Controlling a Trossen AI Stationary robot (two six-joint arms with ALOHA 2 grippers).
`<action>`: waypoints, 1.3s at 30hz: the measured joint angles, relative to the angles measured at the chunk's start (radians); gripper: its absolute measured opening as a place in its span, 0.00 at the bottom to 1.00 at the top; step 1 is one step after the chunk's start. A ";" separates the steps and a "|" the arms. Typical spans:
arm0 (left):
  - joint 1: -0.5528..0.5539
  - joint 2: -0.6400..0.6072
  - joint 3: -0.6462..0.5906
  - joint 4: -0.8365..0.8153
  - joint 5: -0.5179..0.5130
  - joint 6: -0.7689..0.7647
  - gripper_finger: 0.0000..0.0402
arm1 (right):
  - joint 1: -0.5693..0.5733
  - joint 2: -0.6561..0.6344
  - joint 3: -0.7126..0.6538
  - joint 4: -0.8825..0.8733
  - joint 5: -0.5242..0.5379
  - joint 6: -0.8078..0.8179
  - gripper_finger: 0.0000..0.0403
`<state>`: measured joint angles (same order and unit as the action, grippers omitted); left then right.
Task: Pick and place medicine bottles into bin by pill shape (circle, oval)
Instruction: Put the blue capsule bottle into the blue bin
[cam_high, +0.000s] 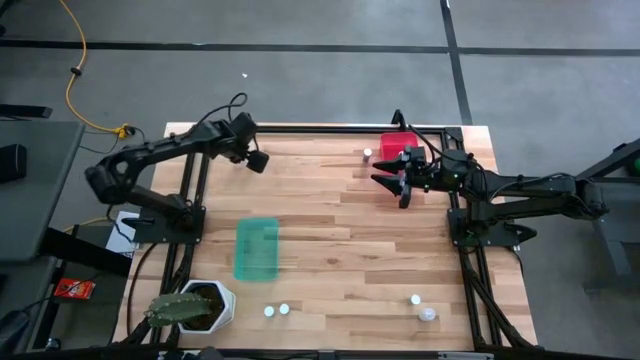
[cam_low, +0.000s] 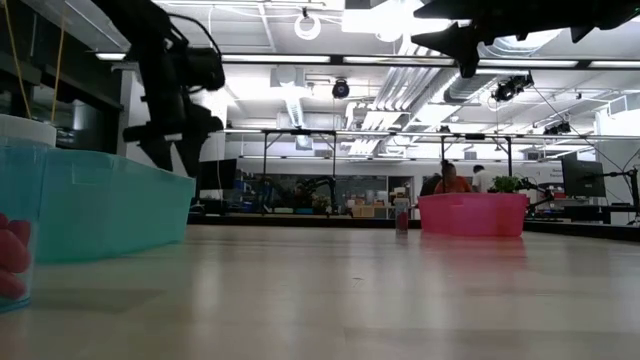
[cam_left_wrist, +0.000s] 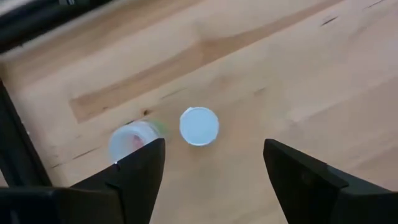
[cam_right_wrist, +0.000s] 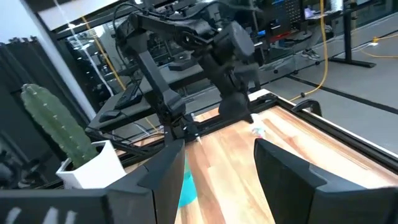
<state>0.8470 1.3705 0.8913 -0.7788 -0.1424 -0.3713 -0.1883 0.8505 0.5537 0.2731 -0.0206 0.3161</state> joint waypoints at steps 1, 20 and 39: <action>0.003 0.016 0.000 0.003 -0.001 0.002 0.65 | 0.000 0.000 0.000 0.000 0.004 0.000 0.46; 0.004 0.070 0.000 0.096 -0.079 -0.015 0.59 | 0.000 0.000 0.000 -0.002 0.019 0.001 0.46; 0.004 0.163 0.000 0.106 -0.049 -0.063 0.52 | 0.000 0.000 0.000 -0.017 0.018 0.001 0.46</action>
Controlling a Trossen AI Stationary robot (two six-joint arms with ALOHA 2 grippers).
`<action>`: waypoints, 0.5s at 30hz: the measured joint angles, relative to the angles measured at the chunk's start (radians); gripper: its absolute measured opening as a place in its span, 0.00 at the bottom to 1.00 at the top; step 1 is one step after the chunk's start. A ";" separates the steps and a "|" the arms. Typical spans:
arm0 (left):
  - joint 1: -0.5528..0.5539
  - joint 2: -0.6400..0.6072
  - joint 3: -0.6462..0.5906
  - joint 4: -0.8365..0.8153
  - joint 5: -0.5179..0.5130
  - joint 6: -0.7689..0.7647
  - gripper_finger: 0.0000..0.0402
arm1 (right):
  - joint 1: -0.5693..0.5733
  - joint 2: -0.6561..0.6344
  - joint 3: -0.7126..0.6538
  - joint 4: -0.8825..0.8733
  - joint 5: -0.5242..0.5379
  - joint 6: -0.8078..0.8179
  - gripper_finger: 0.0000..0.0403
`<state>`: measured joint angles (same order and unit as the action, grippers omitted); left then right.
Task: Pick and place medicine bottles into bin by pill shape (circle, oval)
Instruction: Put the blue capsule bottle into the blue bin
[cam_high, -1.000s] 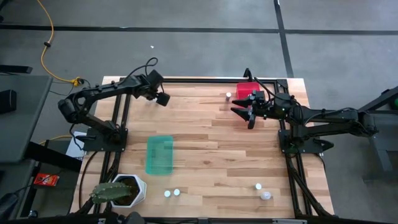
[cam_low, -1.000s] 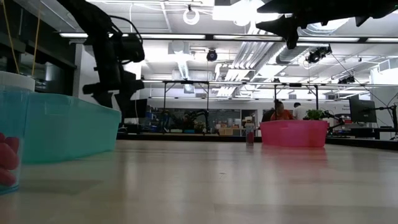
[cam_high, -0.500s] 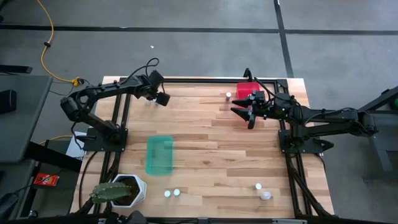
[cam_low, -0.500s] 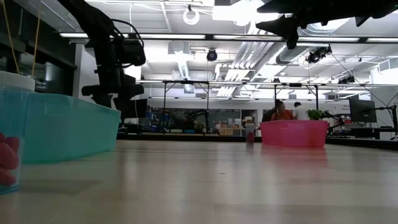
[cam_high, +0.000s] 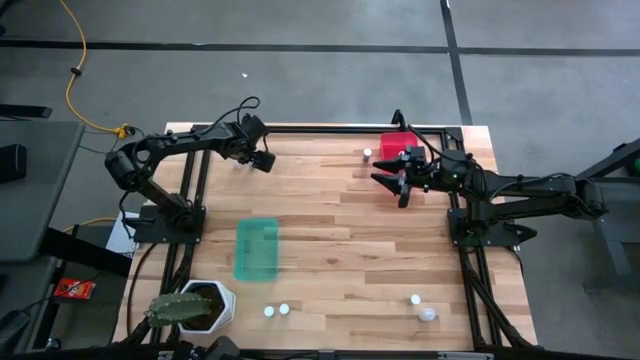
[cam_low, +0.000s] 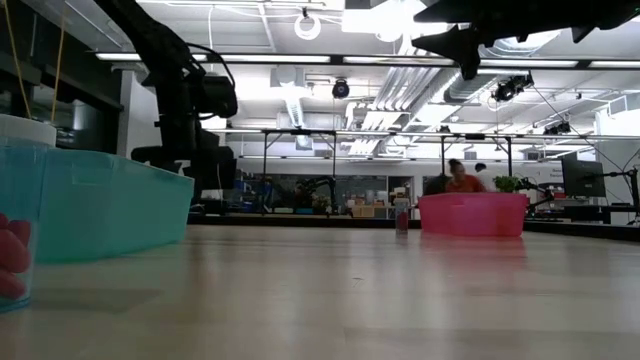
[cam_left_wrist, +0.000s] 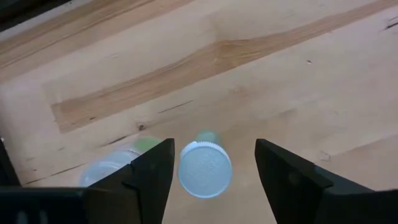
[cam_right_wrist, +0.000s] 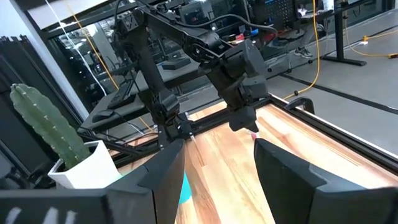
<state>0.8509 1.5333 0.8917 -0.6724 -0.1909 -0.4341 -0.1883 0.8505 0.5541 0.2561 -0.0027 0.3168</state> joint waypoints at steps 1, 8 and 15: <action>0.000 0.000 0.000 0.000 0.000 0.003 0.50 | 0.000 0.000 0.000 -0.005 0.000 0.000 0.46; 0.000 0.000 0.000 -0.002 0.000 0.018 0.34 | 0.000 0.000 0.000 -0.013 0.000 0.000 0.46; 0.001 -0.004 0.000 -0.004 0.007 0.027 0.25 | 0.000 0.000 0.000 -0.017 0.002 0.044 0.46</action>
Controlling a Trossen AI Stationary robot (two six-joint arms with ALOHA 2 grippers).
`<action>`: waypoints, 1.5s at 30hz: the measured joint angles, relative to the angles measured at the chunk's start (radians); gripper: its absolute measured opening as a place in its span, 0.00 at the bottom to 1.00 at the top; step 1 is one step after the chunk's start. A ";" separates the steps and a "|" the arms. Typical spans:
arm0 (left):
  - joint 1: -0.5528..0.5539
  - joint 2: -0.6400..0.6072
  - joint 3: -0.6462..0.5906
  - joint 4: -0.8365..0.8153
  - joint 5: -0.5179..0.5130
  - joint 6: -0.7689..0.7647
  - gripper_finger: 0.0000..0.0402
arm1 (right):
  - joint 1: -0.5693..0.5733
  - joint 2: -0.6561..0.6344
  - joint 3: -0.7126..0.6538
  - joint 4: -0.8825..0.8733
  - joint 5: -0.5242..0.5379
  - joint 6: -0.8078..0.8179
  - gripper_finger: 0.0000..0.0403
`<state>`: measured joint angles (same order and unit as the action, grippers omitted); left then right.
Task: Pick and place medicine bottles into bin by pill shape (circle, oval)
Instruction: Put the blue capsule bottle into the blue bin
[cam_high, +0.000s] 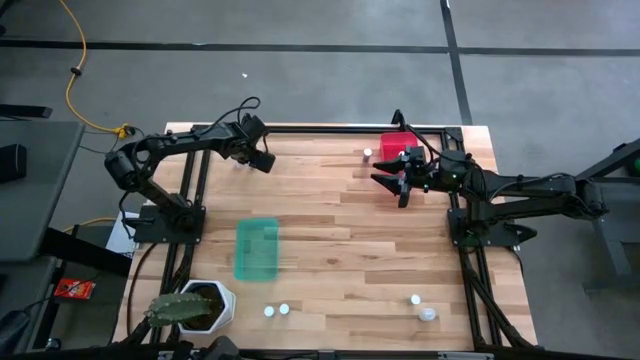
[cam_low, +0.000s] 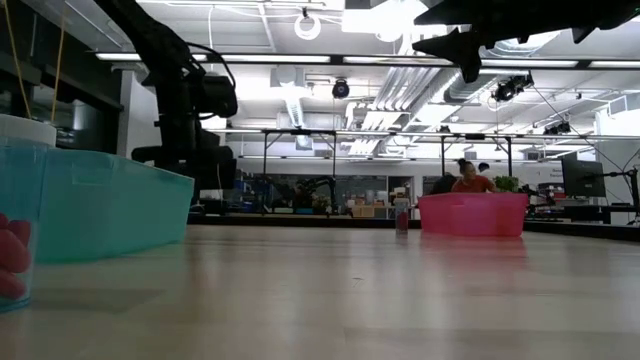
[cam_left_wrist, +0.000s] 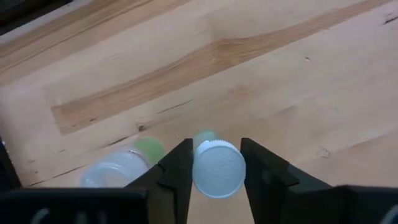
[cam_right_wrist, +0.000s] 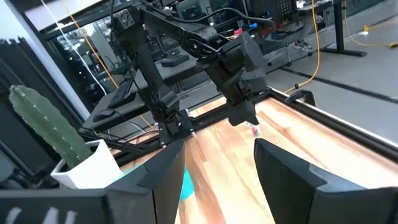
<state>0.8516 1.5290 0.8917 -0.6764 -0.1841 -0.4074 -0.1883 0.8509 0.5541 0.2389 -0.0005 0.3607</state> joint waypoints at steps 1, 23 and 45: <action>0.000 -0.006 0.000 -0.001 0.004 0.006 0.25 | 0.000 0.000 0.000 -0.004 0.001 0.003 0.46; -0.349 -0.506 -0.044 0.557 0.361 -0.035 0.29 | 0.000 0.000 0.000 -0.013 0.004 0.005 0.46; -0.666 -0.509 -0.269 1.102 0.077 -0.088 0.30 | 0.000 0.001 0.000 -0.016 0.004 -0.002 0.46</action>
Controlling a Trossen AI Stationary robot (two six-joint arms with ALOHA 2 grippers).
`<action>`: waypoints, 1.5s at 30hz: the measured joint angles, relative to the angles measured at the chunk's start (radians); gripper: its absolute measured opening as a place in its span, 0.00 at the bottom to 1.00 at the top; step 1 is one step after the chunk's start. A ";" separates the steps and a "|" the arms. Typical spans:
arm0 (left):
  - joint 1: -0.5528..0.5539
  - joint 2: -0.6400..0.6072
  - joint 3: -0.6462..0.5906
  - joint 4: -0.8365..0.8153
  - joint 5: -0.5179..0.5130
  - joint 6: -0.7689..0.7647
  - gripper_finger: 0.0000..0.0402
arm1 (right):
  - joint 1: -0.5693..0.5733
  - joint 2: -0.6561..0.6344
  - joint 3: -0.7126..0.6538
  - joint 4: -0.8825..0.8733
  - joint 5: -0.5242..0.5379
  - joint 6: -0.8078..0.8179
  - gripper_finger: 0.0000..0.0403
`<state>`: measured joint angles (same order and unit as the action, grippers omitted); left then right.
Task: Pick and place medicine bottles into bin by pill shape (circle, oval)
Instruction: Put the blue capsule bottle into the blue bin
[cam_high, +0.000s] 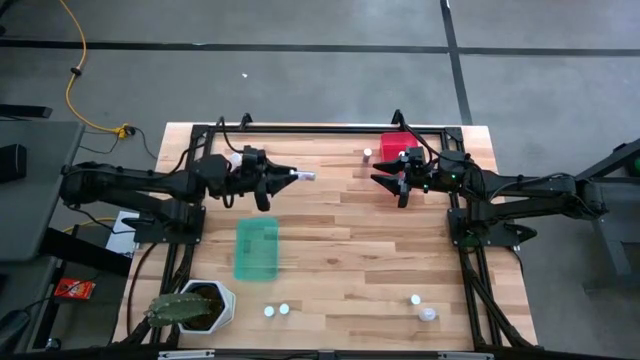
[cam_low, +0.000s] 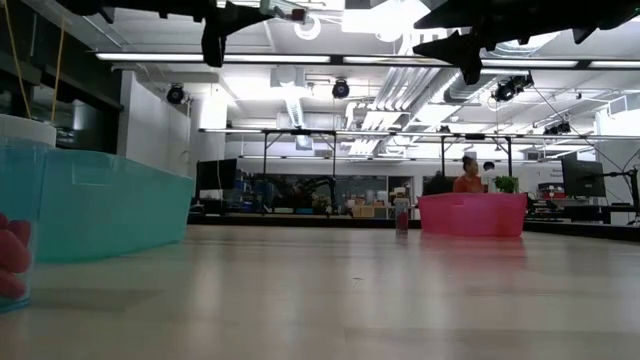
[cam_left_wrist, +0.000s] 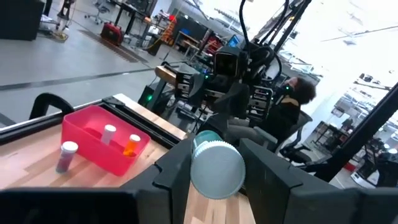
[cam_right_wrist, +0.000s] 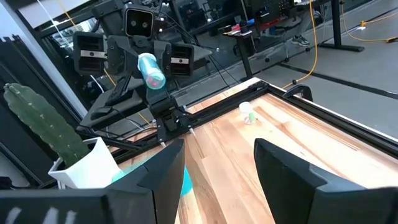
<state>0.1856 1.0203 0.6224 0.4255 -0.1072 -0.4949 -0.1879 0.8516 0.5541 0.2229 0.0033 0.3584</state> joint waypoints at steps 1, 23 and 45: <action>0.000 0.000 0.003 -0.006 0.029 0.002 0.30 | 0.000 0.000 0.000 0.000 0.000 0.000 0.46; -0.256 0.012 0.158 -1.241 0.020 -0.058 0.30 | 0.000 0.000 0.000 -0.024 0.000 0.000 0.46; -0.331 0.243 0.068 -1.182 0.001 -0.051 0.30 | -0.001 0.000 0.000 -0.042 0.001 0.000 0.46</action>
<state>-0.1455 1.2630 0.6907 -0.7569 -0.1064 -0.5459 -0.1890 0.8516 0.5545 0.1812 0.0040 0.3580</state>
